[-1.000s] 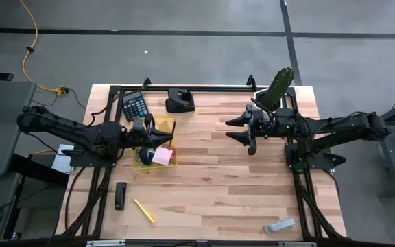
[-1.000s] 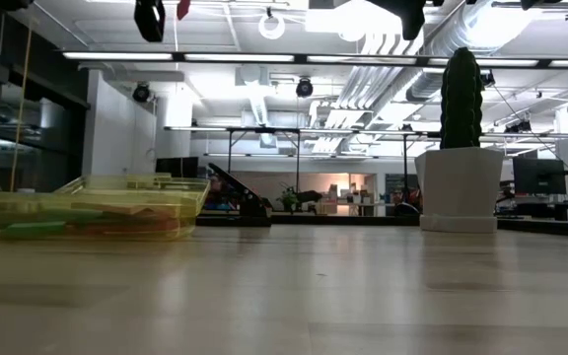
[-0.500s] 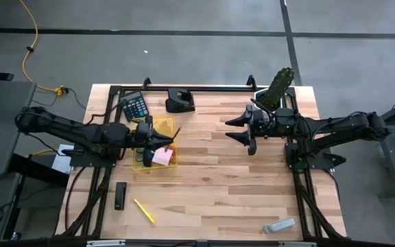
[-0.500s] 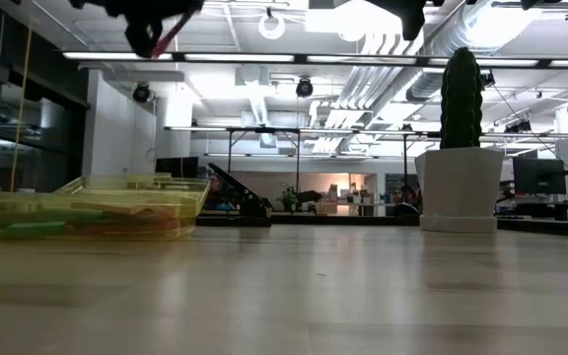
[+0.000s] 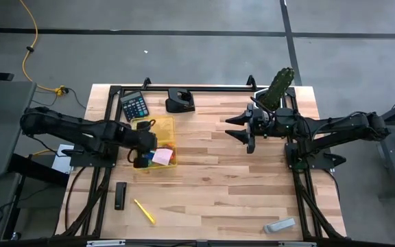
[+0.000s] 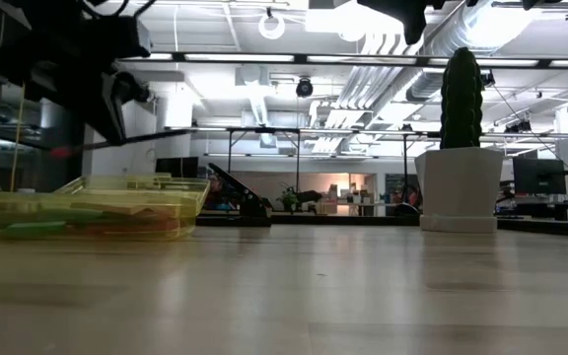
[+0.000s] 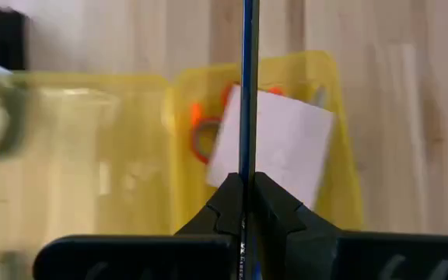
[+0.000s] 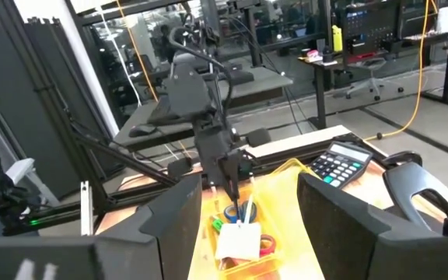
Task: Pack school essentials
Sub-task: Put the blue pencil into the yellow supply box
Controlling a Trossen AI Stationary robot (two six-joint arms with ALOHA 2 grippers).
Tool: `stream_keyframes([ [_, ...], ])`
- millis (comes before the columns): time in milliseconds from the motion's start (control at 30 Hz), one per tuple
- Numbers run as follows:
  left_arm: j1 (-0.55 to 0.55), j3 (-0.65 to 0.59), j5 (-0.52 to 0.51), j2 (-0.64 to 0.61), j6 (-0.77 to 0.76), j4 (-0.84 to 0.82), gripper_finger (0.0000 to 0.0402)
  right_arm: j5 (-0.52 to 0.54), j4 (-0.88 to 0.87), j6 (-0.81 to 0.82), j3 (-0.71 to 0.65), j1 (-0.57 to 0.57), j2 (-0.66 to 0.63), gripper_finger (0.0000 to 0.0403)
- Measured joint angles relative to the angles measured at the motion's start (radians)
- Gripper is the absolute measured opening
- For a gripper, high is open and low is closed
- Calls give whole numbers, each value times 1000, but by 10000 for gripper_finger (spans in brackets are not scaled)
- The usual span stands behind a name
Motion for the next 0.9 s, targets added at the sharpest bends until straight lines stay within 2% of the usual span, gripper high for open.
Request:
stream_keyframes([
  [133,24,-1,-36,86,23,-2,0,0,-4,8,0,0,0,206],
  [300,69,-1,26,172,-43,-19,0,0,-17,25,0,0,0,206],
  [500,103,0,27,250,-111,-8,0,0,-34,26,0,0,0,206],
  [767,119,0,-23,266,-55,3,0,0,-41,26,0,0,0,206],
  [900,119,0,-15,266,-14,4,0,0,-45,26,0,0,0,206],
])
